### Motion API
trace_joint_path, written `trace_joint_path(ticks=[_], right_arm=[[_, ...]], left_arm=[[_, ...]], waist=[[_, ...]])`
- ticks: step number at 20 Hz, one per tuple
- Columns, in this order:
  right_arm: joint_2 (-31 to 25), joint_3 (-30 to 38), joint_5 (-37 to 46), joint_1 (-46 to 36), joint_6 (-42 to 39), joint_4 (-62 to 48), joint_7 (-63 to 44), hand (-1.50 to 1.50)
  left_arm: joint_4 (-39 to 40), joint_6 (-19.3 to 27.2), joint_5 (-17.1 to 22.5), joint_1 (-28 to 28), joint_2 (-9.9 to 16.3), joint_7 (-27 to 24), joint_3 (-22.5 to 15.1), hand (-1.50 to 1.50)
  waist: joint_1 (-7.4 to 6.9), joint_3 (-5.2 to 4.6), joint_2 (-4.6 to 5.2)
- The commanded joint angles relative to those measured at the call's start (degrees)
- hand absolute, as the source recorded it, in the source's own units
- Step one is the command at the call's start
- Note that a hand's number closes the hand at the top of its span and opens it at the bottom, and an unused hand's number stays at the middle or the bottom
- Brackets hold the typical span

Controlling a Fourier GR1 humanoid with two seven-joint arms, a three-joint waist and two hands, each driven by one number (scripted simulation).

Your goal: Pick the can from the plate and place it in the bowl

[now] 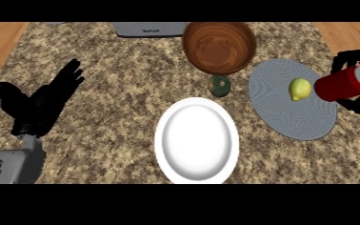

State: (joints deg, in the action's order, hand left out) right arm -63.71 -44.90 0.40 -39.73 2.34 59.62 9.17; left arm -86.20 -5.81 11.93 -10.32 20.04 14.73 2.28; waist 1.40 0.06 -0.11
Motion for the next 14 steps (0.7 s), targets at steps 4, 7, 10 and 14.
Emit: trace_joint_path(ticks=[4,7,10,14], right_arm=[[-9.3,9.5,-1.6,1.2,-4.9,8.1,1.9,1.5],[-13.2,12.9,-1.8,-0.8,-9.9,10.7,0.8,1.5],[-10.1,16.5,-2.1,-1.9,-12.3,14.3,-3.6,1.5],[-7.3,20.5,-9.9,-1.5,-16.7,18.5,-9.2,1.5]], left_arm=[[-4.3,1.3,-1.2,0.5,-1.0,3.2,-0.7,0.0],[-1.5,-1.4,0.8,-3.2,1.2,4.9,1.4,0.0],[1.9,-2.2,-0.4,-1.2,-0.9,-0.7,1.1,0.0],[-2.9,0.5,-1.7,-1.1,-2.3,3.8,-0.6,0.0]], waist=[[-0.91,-0.09,-0.26],[-0.84,-0.1,-0.17],[-1.28,-0.13,0.03],[-1.32,-0.1,-0.12]])
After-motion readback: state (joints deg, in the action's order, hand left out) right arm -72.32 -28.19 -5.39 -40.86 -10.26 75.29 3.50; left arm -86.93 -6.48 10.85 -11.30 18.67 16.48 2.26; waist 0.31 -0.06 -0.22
